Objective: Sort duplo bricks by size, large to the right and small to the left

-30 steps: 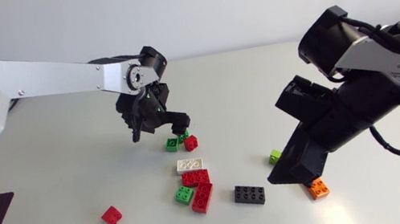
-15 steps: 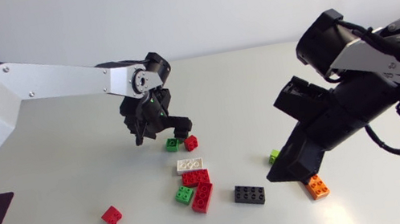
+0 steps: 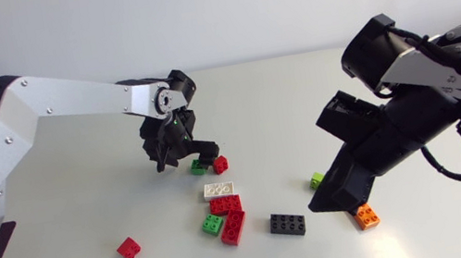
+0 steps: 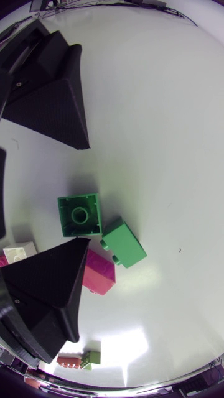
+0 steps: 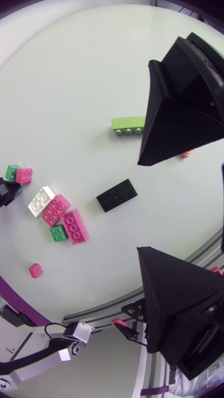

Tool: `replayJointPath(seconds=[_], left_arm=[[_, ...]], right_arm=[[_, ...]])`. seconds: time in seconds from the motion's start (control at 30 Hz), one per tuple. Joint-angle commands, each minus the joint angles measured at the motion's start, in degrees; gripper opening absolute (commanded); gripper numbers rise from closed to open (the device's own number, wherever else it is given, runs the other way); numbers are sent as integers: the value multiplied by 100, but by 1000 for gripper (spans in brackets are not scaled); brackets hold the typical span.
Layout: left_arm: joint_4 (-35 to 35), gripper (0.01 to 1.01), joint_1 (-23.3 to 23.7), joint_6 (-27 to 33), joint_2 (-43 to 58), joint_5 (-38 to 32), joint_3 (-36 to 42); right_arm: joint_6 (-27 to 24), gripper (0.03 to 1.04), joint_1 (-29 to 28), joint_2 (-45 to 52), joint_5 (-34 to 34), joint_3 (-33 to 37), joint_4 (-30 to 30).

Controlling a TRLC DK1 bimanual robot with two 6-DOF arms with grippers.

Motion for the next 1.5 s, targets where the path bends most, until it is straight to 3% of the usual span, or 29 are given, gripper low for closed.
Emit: replayJointPath(seconds=[0.0,0.17,0.27,0.63,1.1,1.47], left_arm=[[-53,900,-54,-165,208,21,-41],[-62,574,-63,-165,181,21,-24],[-53,295,-72,-165,155,21,-50],[-27,244,-80,55,-153,30,-437],[-97,244,552,1074,-2631,30,-2643],[-27,248,579,1452,-3475,83,-4084]], right_arm=[[-87,938,-32,-31,-1,-169,20],[-87,938,-41,-31,-1,-205,73],[-87,938,-41,-22,-1,-222,91],[-79,938,-41,-39,-10,-310,135],[185,938,363,-48,-28,-345,319],[370,938,609,-136,-19,-372,381]])
